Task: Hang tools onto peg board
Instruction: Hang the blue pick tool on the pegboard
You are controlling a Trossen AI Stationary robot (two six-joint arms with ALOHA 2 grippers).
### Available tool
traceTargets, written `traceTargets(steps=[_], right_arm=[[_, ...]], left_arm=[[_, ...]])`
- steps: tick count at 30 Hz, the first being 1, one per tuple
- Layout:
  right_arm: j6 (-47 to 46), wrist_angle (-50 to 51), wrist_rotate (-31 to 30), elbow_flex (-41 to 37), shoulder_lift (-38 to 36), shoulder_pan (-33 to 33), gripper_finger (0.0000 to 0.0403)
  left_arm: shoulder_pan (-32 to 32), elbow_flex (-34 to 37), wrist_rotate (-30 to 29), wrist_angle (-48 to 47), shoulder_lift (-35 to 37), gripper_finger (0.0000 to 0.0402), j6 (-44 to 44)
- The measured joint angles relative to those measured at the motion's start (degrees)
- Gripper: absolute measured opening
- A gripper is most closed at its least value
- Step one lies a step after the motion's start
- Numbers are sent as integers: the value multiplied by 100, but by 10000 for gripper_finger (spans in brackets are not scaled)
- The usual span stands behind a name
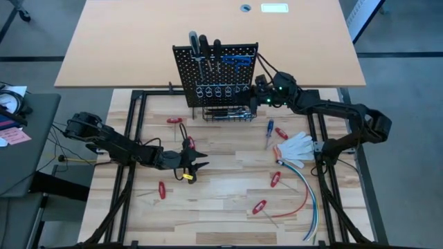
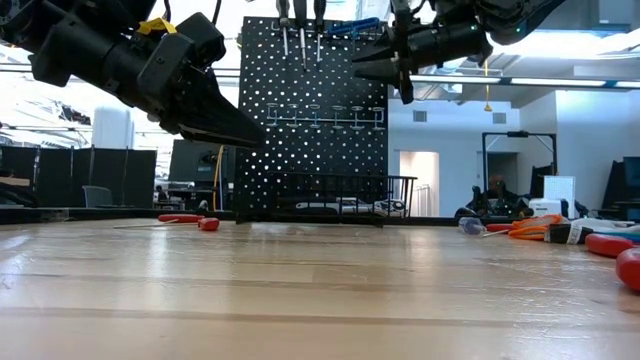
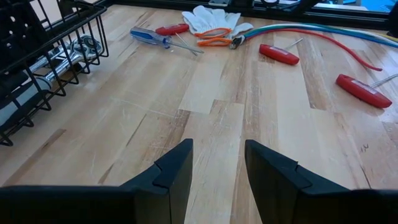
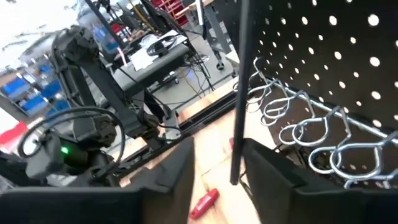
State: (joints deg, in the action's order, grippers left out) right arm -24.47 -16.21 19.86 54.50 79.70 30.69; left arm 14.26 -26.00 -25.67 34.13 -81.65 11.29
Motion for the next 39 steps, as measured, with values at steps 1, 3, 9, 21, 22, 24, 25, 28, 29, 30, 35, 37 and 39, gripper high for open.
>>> traceTargets(steps=[1,3,9,21,22,24,25,28,29,30,35,37,39], right_arm=[[82,48,0,0,-25,25,154],[106,100,2,0,-83,81,175],[466,267,-46,0,-424,254,195],[1903,389,-1069,0,-1336,-266,173],[1958,391,-1281,0,-1404,-276,172],[2081,372,-1650,0,-1522,-284,171],[2128,355,-1796,0,-1563,-272,171],[2168,357,-1875,0,-1573,-154,173],[2166,357,-1865,0,-1547,-121,174],[2171,327,-1833,0,-1496,-93,176],[2613,-41,-1650,-2,-1185,-24,181],[2719,-214,-1698,5,-1107,-26,182],[2743,-313,-1722,56,-1053,-12,181]], left_arm=[[0,0,2,-3,0,141,0],[0,0,2,-12,0,141,2],[0,0,2,-37,0,141,42],[0,0,2,-13,2,141,57],[0,0,2,-13,2,141,57],[0,0,2,-11,2,141,57],[0,0,2,-3,2,141,57],[2,0,0,2,2,141,57],[0,0,2,2,2,141,57],[1,0,2,5,2,141,57],[2,0,0,42,2,141,57],[1,0,0,39,2,141,57],[2,-2,0,41,2,141,57]])
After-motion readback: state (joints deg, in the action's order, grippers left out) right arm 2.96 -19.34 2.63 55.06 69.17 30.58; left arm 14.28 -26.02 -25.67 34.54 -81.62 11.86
